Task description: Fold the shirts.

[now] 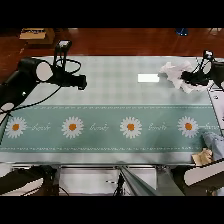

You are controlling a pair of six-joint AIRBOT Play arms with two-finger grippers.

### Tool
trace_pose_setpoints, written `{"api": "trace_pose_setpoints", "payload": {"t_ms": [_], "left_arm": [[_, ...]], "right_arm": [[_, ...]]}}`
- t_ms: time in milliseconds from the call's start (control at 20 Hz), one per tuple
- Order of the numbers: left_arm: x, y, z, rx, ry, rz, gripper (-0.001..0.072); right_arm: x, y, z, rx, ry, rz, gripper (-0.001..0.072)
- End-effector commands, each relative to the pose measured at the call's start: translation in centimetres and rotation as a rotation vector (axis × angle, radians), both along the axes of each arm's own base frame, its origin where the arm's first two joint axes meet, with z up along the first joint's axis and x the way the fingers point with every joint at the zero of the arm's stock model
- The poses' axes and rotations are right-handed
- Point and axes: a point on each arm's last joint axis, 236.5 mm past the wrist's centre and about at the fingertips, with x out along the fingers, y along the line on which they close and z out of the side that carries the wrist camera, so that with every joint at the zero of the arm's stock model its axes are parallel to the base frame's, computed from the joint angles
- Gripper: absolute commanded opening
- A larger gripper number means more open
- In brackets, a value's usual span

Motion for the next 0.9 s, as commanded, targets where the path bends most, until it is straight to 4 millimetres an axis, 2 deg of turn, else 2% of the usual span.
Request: {"api": "trace_pose_setpoints", "payload": {"t_ms": [0, 100, 250, 350, 400, 450, 550, 600, 650, 700, 750, 850], "left_arm": [[0.2, -0.1, 2.0, -0.002, -0.008, -0.004, 0.0691], [0.6, -0.3, 4.8, -0.014, -0.039, -0.007, 0.0692], [0.7, -0.4, 9.9, -0.034, -0.096, -0.013, 0.0691], [-0.1, -0.1, 13.8, -0.041, -0.14, -0.028, 0.0691], [-0.8, 0.1, 15.5, -0.04, -0.16, -0.04, 0.0691], [-1.6, 0.4, 17.1, -0.044, -0.178, -0.044, 0.0691], [-3.9, 1.2, 20.1, -0.052, -0.209, -0.048, 0.0691], [-5.0, 1.6, 21.1, -0.055, -0.219, -0.05, 0.0691], [-6.4, 2.1, 22.0, -0.056, -0.225, -0.051, 0.0691], [-7.6, 2.5, 22.6, -0.056, -0.227, -0.053, 0.0691], [-8.9, 3.0, 23.2, -0.055, -0.229, -0.055, 0.0691], [-10.9, 3.7, 24.3, -0.058, -0.24, -0.057, 0.0691]], "right_arm": [[1.1, 0.2, 6.3, -0.067, -0.122, 0.098, 0.0037], [1.1, 0.7, 13.7, -0.092, -0.267, 0.113, 0.0037], [-0.3, 3.7, 25.9, -0.054, -0.541, 0.146, 0.0037], [-2.8, 7.0, 34.3, 0.012, -0.745, 0.193, 0.0037], [-4.5, 8.7, 37.8, 0.048, -0.831, 0.224, 0.0037], [-6.5, 10.7, 41.3, 0.101, -0.916, 0.261, 0.0037], [-10.9, 14.8, 46.9, 0.202, -1.055, 0.355, 0.0037], [-13.0, 16.4, 48.8, 0.232, -1.1, 0.401, 0.0037], [-14.8, 17.6, 49.9, 0.241, -1.121, 0.441, 0.0037], [-16.0, 18.3, 50.0, 0.236, -1.11, 0.469, 0.0037], [-16.9, 19.2, 49.3, 0.244, -1.07, 0.507, 0.0037], [-17.5, 21.4, 46.5, 0.291, -0.946, 0.574, 0.0037]]}}
